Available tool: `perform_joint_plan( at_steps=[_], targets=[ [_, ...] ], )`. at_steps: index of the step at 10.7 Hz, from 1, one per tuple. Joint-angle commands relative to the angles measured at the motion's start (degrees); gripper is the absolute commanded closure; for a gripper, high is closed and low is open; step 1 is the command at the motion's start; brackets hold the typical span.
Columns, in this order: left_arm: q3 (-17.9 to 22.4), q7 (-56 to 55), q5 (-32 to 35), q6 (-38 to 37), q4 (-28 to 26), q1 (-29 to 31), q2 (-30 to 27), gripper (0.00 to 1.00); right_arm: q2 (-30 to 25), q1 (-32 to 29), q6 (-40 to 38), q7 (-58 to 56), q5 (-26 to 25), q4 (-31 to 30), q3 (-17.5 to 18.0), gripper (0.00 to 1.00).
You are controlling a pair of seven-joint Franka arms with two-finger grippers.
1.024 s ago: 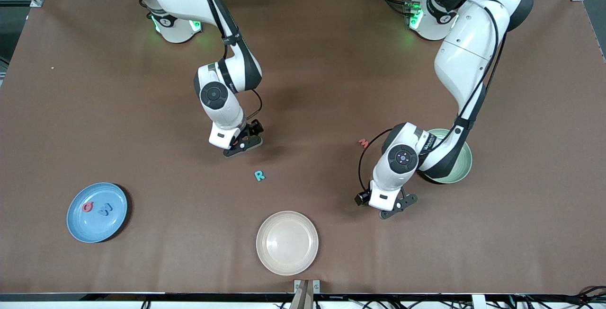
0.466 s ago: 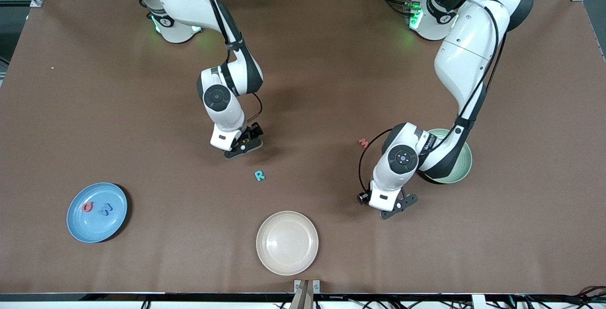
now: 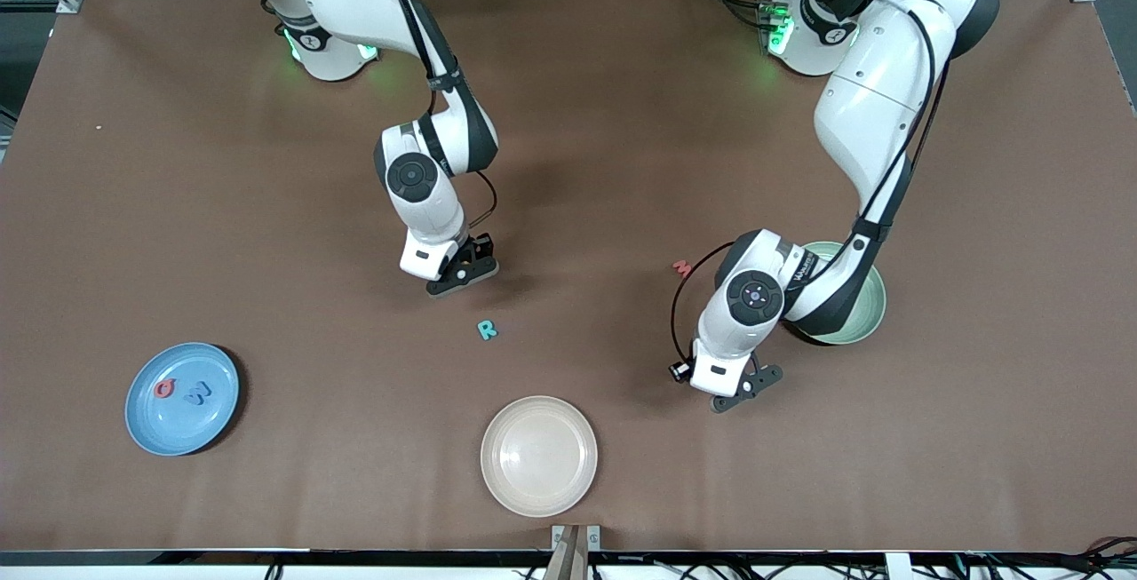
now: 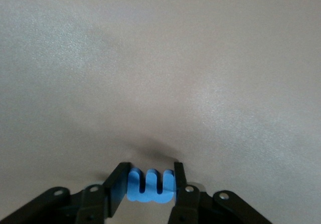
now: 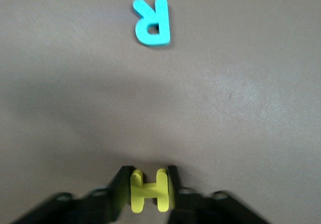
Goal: Sort uppercase to blue plate, lowercase to green plate
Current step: 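Grasp the yellow H with the right gripper while the left gripper lifts m, then carry the H to the blue plate while the left gripper carries m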
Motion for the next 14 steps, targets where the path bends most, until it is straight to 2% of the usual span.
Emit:
perform_joint_plan(
  at_steps=[1,3,4,5,7,8,11,12,14],
  targets=[
    [0.85,-0.01,-0.64,-0.04,0.45,-0.57,1.2,0.66,0.54,0.11,0.65,-0.85,1.33,-0.94,-0.25,1.0],
    [0.85,-0.01,-0.55,-0.12,0.37,-0.57,1.11,0.69,-1.04,-1.29,0.47,-0.85,1.15,-0.51,-1.82,1.0],
    [0.85,0.08,-0.55,-0.99,0.45,-0.48,0.76,0.69,-2.01,-2.17,0.21,-1.2,1.07,0.02,-4.35,1.0],
    [0.85,0.34,-0.55,-2.22,0.46,-0.22,0.41,0.69,-2.71,-3.66,-4.49,-4.16,0.72,2.55,-7.86,1.0],
    [0.85,0.7,-0.73,-3.81,0.46,0.13,-0.12,0.7,-2.37,-8.05,-16.35,-16.95,0.45,9.4,-15.07,1.0],
    [0.77,0.78,-0.82,-4.08,0.46,0.22,-0.38,0.71,-1.93,-12.07,-18.49,-25.02,0.45,11.43,-16.58,1.0],
    [0.59,2.62,-0.99,-6.97,0.46,0.92,-1.96,0.73,0.87,-24.91,-17.9,-43.43,1.32,15.65,-16.33,1.0],
    [0.59,3.76,-1.17,-8.37,0.37,0.92,-3.01,0.74,1.32,-28.69,-17.9,-46.78,1.42,16.88,-14.77,1.0],
    [-0.28,6.13,-1.34,-12.32,-0.07,2.93,-4.94,0.75,2.63,-37.29,-17.9,-50.57,1.33,20.83,-9.07,1.0]
  ],
)
